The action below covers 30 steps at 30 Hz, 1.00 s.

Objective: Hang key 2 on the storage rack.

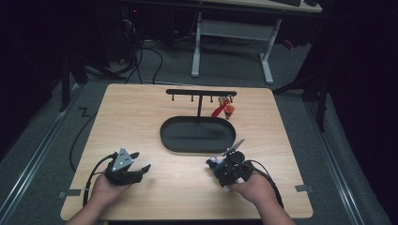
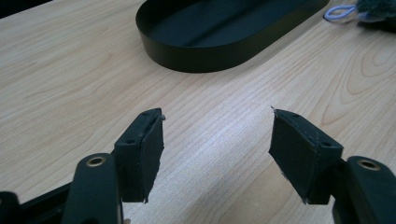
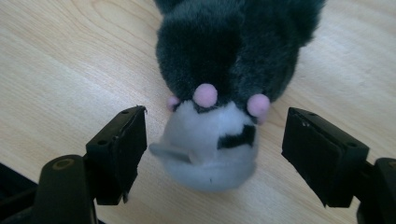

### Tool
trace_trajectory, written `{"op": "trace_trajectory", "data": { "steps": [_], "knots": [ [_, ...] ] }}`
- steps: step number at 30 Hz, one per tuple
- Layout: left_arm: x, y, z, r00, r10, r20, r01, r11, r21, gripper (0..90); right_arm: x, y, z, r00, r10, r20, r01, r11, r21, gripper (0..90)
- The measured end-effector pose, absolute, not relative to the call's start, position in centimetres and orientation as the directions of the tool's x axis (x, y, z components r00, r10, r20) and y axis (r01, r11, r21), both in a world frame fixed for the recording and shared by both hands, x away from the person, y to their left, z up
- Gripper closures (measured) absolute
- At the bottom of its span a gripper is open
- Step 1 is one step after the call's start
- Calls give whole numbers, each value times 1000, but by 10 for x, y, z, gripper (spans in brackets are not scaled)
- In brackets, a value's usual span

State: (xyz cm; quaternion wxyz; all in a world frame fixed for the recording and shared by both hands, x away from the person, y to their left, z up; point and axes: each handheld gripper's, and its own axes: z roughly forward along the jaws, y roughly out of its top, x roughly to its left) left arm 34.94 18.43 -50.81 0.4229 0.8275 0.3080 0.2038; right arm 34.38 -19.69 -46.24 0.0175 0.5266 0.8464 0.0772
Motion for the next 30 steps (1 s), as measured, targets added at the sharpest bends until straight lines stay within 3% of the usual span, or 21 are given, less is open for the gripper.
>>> {"op": "trace_trajectory", "data": {
  "steps": [15, 22, 30],
  "knots": [
    [347, 186, -509, 728, 679, 93, 335, -471, 816, 242, 353, -190, -487, -453, 891, 33, 887, 447, 118, 318],
    [346, 186, -509, 728, 679, 96, 331, -470, 818, 239, 352, -188, -488, -472, 882, 7, 876, 468, 116, 436],
    [347, 184, -510, 731, 674, 102, 328, -479, 814, 241, 350, -190, -471, -484, 875, 11, 866, 477, 149, 473]
  ]
}}
